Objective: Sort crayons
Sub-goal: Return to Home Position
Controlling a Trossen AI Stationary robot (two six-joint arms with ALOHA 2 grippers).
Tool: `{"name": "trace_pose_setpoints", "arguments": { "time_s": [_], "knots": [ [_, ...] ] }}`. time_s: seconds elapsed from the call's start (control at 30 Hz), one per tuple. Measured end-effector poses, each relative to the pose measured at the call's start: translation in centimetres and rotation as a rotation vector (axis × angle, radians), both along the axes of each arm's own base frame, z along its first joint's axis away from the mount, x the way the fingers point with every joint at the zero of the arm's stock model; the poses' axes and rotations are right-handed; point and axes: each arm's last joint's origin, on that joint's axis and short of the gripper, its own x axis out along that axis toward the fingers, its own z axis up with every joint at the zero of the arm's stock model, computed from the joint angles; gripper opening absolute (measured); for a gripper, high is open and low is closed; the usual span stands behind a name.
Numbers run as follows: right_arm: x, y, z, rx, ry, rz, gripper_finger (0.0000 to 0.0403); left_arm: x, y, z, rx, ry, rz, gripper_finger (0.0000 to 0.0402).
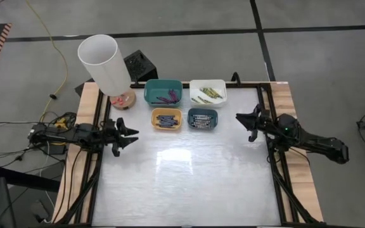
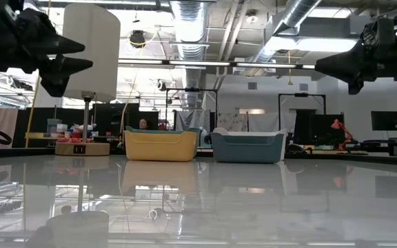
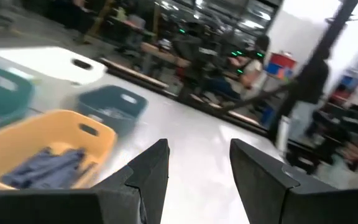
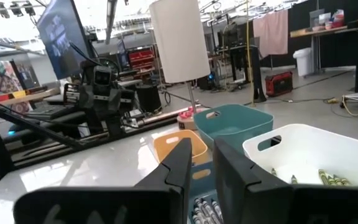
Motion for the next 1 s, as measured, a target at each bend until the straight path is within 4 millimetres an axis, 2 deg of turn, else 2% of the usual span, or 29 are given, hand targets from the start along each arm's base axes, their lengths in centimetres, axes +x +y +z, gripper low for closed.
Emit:
{"name": "trace_pose_setpoints", "arguments": {
  "time_s": [0.1, 0.33, 0.47, 0.87, 1.0],
  "knots": [
    [0.01, 0.00, -0.09, 0.003, 0.009, 0.000, 0.0076, -0.01, -0.05, 0.13, -0.016, -0.016, -0.018, 0.0160],
    [0.02, 0.00, -0.30, 0.010, 0.032, 0.001, 0.0076, -0.04, 0.16, 0.14, 0.086, -0.003, 0.064, 0.0160],
    [0.03, 0.00, -0.32, 0.010, 0.034, 0.001, 0.0076, 0.03, 0.03, -0.33, 0.094, 0.043, 0.019, 0.0160],
    [0.04, 0.00, -0.63, 0.022, 0.066, 0.005, 0.0076, 0.04, -0.39, -0.33, 0.152, 0.037, -0.122, 0.0160],
    [0.04, 0.00, -0.69, 0.024, 0.072, 0.005, 0.0076, 0.03, -0.40, -0.13, 0.189, 0.017, -0.118, 0.0160]
  ]
}}
